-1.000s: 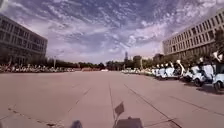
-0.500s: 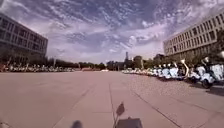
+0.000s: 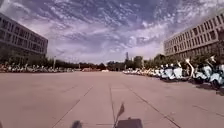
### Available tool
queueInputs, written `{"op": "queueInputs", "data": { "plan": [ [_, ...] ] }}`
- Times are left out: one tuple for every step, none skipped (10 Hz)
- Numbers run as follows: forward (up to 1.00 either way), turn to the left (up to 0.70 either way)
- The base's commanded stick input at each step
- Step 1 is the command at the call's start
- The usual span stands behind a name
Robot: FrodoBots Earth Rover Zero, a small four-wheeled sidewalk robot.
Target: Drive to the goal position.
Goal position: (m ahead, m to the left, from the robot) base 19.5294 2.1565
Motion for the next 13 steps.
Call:
{"op": "queueInputs", "data": {
  "plan": [
    [0.7, 0.0],
    [0.7, 0.0],
    [0.7, 0.0],
    [0.7, 0.0],
    [0.7, 0.0],
    [0.7, 0.0],
    [0.7, 0.0],
    [0.7, 0.0],
    [0.7, 0.0],
    [0.7, 0.0],
    [0.7, 0.0],
    [0.7, 0.0],
    [0.7, 0.0]
  ]
}}
